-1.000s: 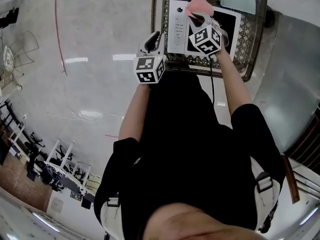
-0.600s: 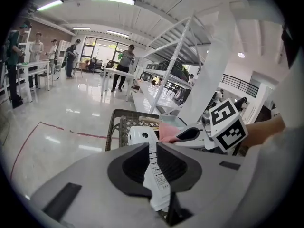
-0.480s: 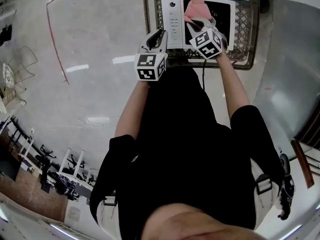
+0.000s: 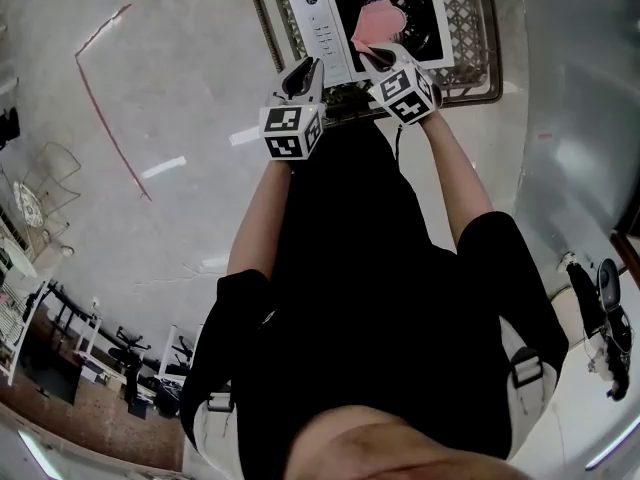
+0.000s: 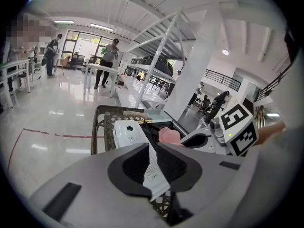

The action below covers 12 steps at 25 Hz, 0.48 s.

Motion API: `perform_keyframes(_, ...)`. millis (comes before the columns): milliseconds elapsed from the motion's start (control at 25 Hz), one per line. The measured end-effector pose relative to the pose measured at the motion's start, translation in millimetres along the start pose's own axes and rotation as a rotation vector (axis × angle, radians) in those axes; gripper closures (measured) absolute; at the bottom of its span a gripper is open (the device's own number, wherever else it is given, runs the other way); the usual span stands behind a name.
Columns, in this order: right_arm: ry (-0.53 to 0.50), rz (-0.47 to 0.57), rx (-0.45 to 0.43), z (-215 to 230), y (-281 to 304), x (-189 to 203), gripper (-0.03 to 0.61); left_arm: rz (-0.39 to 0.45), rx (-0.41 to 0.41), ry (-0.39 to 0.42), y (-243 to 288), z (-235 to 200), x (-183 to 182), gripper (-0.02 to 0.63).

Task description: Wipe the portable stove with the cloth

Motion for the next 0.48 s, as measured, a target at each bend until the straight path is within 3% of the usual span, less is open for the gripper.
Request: perform_keyframes(480, 0.095, 0.034, 0.046, -30.7, -11.6, 25.7, 0.549, -0.027, 0.099, 0.075, -8.5, 16.8, 12.6, 0.568)
Point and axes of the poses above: the fingertips, and each gripper's own axes: y forward along the fingers, z to its right, x out of its underside, the point moved 3 cm from there along -y, backward along the fingers, and after that the axes turned 12 degrees about y, right-handed, at the moved point
